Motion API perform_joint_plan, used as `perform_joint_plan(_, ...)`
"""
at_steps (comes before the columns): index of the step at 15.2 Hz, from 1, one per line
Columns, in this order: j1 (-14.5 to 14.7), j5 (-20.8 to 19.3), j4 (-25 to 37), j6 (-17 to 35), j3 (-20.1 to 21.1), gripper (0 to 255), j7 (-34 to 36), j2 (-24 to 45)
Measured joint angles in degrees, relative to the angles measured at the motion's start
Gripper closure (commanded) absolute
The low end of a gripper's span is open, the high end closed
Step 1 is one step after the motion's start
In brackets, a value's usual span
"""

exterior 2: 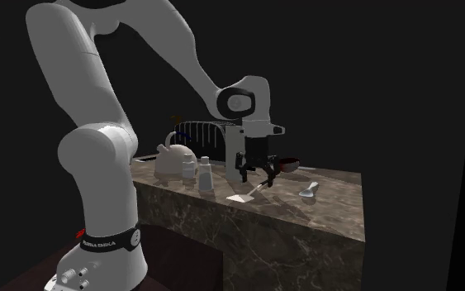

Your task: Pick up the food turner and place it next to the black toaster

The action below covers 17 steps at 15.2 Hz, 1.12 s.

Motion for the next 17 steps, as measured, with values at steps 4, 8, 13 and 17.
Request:
perform_joint_plan(4,0.0,0.0,0.0,0.4,0.1,0,0.1,0.4)
perform_joint_plan(8,0.0,0.0,0.0,0.5,0.1,255,0.1,0.4)
perform_joint_plan(13,0.0,0.0,0.0,0.5,0.1,255,0.1,0.4)
perform_joint_plan(17,0.0,0.0,0.2,0.0,0.1,255,0.1,0.2)
